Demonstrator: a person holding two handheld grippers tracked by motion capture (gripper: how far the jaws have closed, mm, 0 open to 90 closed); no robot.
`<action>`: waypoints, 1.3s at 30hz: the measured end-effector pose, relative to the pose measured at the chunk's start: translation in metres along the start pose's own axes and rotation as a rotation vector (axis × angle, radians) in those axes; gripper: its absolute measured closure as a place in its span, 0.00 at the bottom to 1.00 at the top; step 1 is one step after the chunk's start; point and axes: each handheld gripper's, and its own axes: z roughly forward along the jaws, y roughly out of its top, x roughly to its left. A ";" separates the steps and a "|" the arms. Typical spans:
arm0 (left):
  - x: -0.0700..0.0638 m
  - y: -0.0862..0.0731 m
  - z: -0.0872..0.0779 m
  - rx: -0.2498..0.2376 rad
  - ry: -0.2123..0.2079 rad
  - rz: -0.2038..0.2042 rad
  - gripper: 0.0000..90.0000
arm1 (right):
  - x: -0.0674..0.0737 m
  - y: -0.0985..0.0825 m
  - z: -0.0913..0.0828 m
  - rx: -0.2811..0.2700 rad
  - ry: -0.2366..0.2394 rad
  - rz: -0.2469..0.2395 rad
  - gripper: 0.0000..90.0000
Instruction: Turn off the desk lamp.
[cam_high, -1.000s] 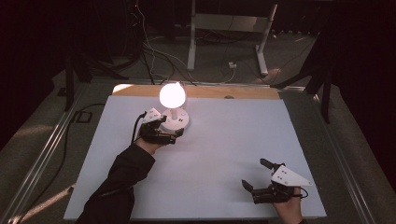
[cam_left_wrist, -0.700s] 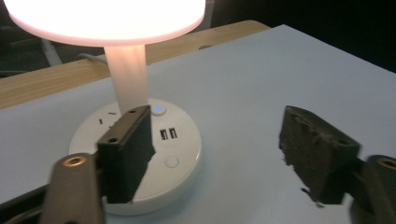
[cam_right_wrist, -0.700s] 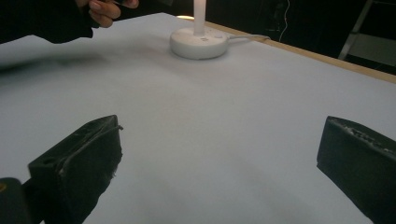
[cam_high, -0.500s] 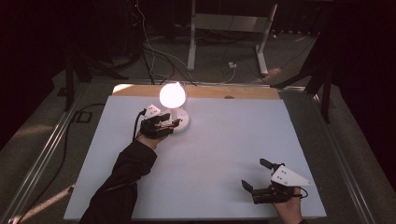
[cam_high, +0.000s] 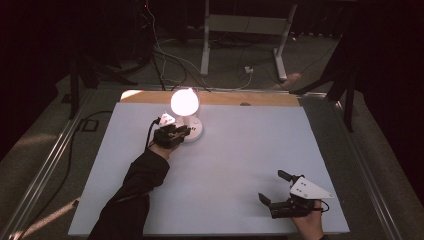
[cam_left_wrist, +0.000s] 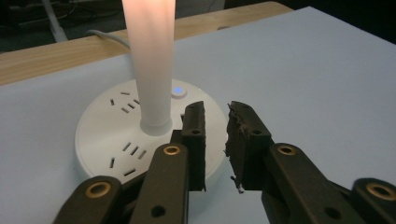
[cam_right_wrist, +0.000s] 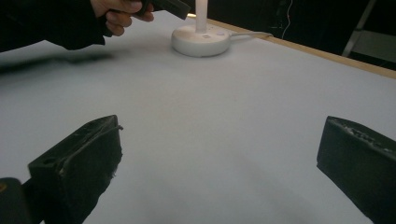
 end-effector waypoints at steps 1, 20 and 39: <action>0.000 0.000 0.001 0.006 -0.006 -0.002 0.93 | 0.000 0.000 0.000 0.000 0.000 0.000 0.00; 0.004 -0.005 0.017 0.058 0.023 -0.002 1.00 | 0.000 0.000 0.000 0.004 0.004 0.002 0.00; 0.004 -0.009 0.024 0.075 0.034 -0.001 1.00 | -0.001 0.000 -0.001 0.002 0.005 0.005 0.00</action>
